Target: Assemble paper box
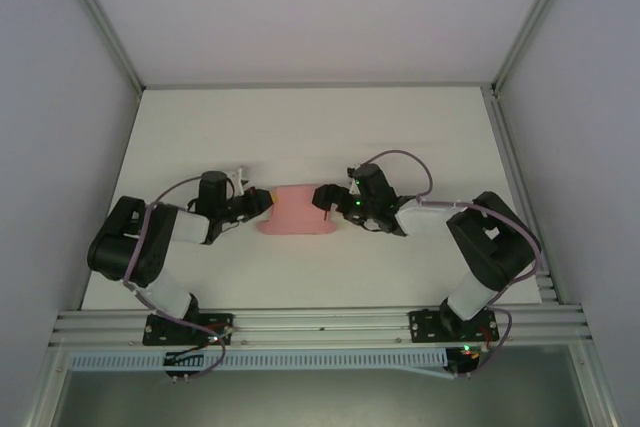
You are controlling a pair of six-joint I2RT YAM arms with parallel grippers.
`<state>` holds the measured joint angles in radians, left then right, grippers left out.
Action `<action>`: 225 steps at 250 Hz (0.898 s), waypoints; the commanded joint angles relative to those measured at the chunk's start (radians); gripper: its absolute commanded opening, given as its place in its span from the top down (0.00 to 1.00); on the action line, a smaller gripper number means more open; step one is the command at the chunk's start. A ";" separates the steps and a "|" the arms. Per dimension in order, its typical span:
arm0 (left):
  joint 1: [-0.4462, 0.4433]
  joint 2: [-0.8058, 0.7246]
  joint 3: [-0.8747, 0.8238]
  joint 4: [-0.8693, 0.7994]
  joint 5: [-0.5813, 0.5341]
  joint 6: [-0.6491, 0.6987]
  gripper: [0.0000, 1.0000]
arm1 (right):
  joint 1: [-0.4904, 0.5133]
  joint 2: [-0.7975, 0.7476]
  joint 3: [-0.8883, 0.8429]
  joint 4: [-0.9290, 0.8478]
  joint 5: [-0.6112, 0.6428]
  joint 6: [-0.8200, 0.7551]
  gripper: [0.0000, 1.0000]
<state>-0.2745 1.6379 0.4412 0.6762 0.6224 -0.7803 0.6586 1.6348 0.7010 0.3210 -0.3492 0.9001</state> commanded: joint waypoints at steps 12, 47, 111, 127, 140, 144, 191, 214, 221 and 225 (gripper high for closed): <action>0.014 0.021 -0.029 0.029 0.036 -0.019 1.00 | -0.007 0.018 0.010 0.031 -0.043 0.020 0.08; 0.015 0.011 -0.029 0.027 0.035 -0.011 1.00 | -0.007 0.082 0.028 0.154 -0.140 0.067 0.13; 0.015 -0.008 -0.026 0.043 0.036 -0.009 0.99 | -0.013 0.115 0.006 0.386 -0.212 0.182 0.38; 0.015 -0.032 -0.016 0.041 0.036 0.002 0.92 | -0.016 0.094 0.011 0.335 -0.198 0.161 0.41; 0.015 -0.056 0.001 0.028 0.034 0.014 0.82 | -0.016 0.073 0.012 0.284 -0.176 0.140 0.46; 0.015 -0.064 0.008 0.024 0.034 0.019 0.81 | -0.016 0.067 0.012 0.270 -0.170 0.134 0.48; 0.014 -0.173 0.131 -0.127 -0.014 0.117 0.19 | -0.024 -0.021 0.014 0.148 -0.117 0.103 0.60; 0.006 -0.248 0.201 -0.235 -0.054 0.243 0.00 | -0.034 -0.071 0.021 0.091 -0.107 0.099 0.60; -0.002 -0.274 0.219 -0.264 -0.067 0.298 0.00 | -0.040 -0.089 0.024 0.071 -0.105 0.099 0.60; -0.009 -0.291 0.227 -0.281 -0.074 0.332 0.00 | -0.044 -0.099 0.028 0.060 -0.105 0.098 0.60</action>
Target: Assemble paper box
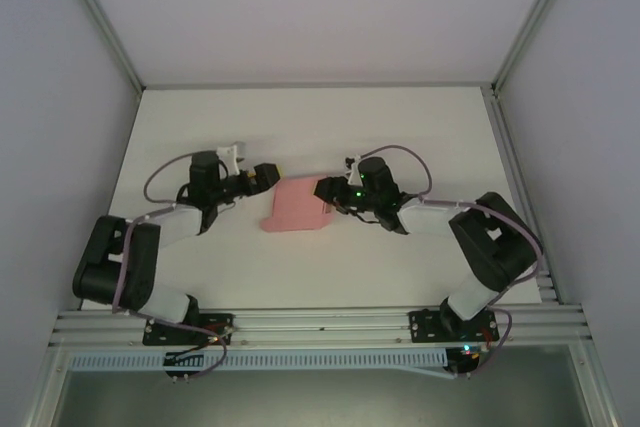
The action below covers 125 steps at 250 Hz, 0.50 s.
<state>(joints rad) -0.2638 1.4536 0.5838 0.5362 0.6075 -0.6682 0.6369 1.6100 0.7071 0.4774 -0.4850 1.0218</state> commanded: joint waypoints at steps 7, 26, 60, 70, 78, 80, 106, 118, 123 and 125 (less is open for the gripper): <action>-0.035 -0.134 0.099 -0.170 -0.075 0.285 0.00 | -0.030 -0.091 0.026 -0.118 0.030 -0.019 0.60; -0.095 -0.214 0.120 -0.241 -0.106 0.488 0.00 | -0.063 -0.135 0.051 -0.210 0.028 0.011 0.60; -0.289 -0.339 0.169 -0.437 -0.244 0.872 0.00 | -0.157 -0.181 0.115 -0.383 -0.081 0.116 0.63; -0.356 -0.358 0.180 -0.477 -0.296 0.962 0.00 | -0.182 -0.190 0.138 -0.428 -0.121 0.135 0.63; -0.404 -0.363 0.192 -0.511 -0.330 1.023 0.00 | -0.199 -0.198 0.156 -0.471 -0.148 0.148 0.63; -0.415 -0.362 0.195 -0.520 -0.338 1.034 0.00 | -0.204 -0.199 0.163 -0.480 -0.154 0.150 0.63; -0.521 -0.330 0.253 -0.617 -0.470 1.123 0.00 | -0.249 -0.217 0.231 -0.628 -0.224 0.177 0.61; -0.554 -0.307 0.276 -0.649 -0.533 1.149 0.00 | -0.265 -0.219 0.249 -0.678 -0.268 0.193 0.60; -0.565 -0.297 0.283 -0.659 -0.552 1.162 0.00 | -0.274 -0.218 0.255 -0.693 -0.288 0.200 0.60; -0.571 -0.293 0.285 -0.663 -0.558 1.169 0.00 | -0.276 -0.217 0.256 -0.698 -0.296 0.204 0.60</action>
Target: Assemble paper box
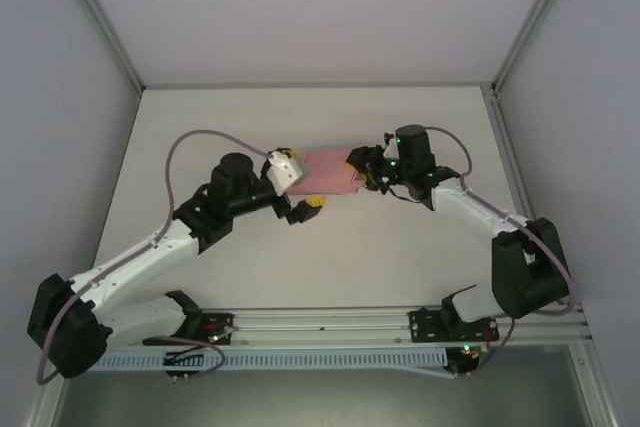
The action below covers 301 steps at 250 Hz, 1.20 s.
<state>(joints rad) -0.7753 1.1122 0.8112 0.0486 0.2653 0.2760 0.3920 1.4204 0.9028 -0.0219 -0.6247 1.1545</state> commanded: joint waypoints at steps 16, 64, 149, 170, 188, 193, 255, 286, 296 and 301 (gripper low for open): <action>-0.101 0.079 0.075 -0.203 -0.254 0.289 0.00 | -0.048 -0.026 0.063 -0.216 -0.210 0.103 0.60; -0.166 0.189 0.113 -0.199 -0.444 0.397 0.00 | -0.053 -0.025 0.086 -0.290 -0.279 0.107 0.61; -0.168 0.208 0.106 -0.124 -0.491 0.410 0.30 | -0.053 -0.017 0.052 -0.293 -0.351 0.138 0.59; -0.169 0.200 0.106 -0.117 -0.489 0.410 0.43 | -0.054 -0.012 0.041 -0.288 -0.347 0.143 0.57; -0.168 0.200 0.107 -0.116 -0.489 0.413 0.52 | -0.053 -0.016 0.028 -0.258 -0.341 0.157 0.45; -0.168 0.201 0.106 -0.115 -0.489 0.416 0.52 | -0.053 -0.017 0.027 -0.255 -0.336 0.159 0.46; -0.159 0.231 0.150 -0.223 -0.467 0.443 0.59 | -0.106 -0.083 0.062 -0.298 -0.170 0.040 0.20; -0.107 0.259 0.202 -0.389 -0.320 0.451 0.59 | -0.192 -0.184 0.128 -0.398 0.107 -0.280 0.08; -0.081 0.268 0.212 -0.434 -0.261 0.462 0.59 | -0.203 -0.231 0.136 -0.405 0.212 -0.407 0.02; -0.067 0.273 0.217 -0.451 -0.236 0.467 0.59 | -0.204 -0.259 0.125 -0.383 0.253 -0.457 0.00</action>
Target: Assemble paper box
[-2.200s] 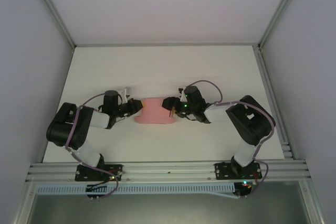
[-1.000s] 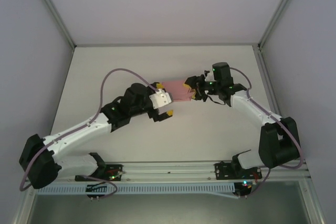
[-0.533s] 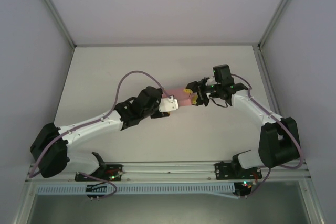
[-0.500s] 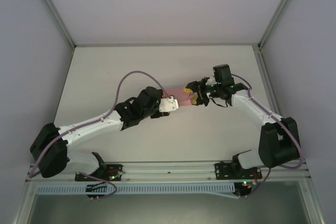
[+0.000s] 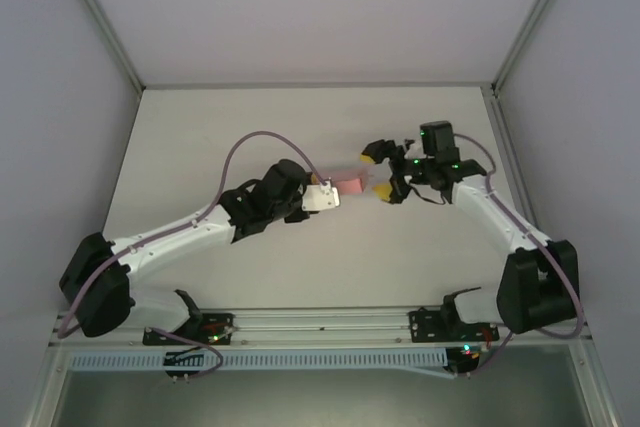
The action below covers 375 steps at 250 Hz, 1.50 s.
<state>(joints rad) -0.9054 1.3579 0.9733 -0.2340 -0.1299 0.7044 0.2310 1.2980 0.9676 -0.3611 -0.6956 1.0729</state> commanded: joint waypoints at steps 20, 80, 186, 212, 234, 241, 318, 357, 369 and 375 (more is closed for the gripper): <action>0.119 0.048 0.079 -0.251 0.276 0.057 0.58 | -0.047 -0.249 -0.067 0.152 0.356 -0.471 0.00; 0.251 0.206 0.181 -0.436 0.450 0.100 0.54 | -0.012 -0.347 -0.181 0.293 -0.018 -0.804 0.00; 0.259 0.429 0.366 -0.606 0.494 0.069 0.51 | 0.187 -0.020 0.001 -0.058 0.202 -1.200 0.31; 0.257 0.419 0.367 -0.608 0.497 0.079 0.51 | 0.204 0.088 0.080 -0.124 0.249 -1.237 0.33; 0.256 0.412 0.370 -0.605 0.496 0.085 0.51 | 0.213 0.144 0.123 -0.141 0.237 -1.299 0.37; 0.255 0.414 0.371 -0.607 0.496 0.083 0.51 | 0.216 0.158 0.133 -0.143 0.233 -1.311 0.37; 0.254 0.410 0.372 -0.598 0.487 0.074 0.51 | 0.265 0.234 0.179 -0.228 0.214 -1.327 0.67; 0.253 0.411 0.373 -0.593 0.476 0.067 0.51 | 0.281 0.225 0.171 -0.228 0.234 -1.310 0.80; 0.254 0.412 0.375 -0.592 0.473 0.064 0.51 | 0.283 0.225 0.180 -0.236 0.235 -1.296 0.81; 0.254 0.412 0.376 -0.591 0.472 0.060 0.51 | 0.284 0.225 0.182 -0.241 0.229 -1.294 0.80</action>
<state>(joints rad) -0.6460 1.7702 1.3270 -0.8055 0.3401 0.7734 0.4950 1.5185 1.1381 -0.5304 -0.4782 -0.2325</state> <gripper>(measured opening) 0.491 0.200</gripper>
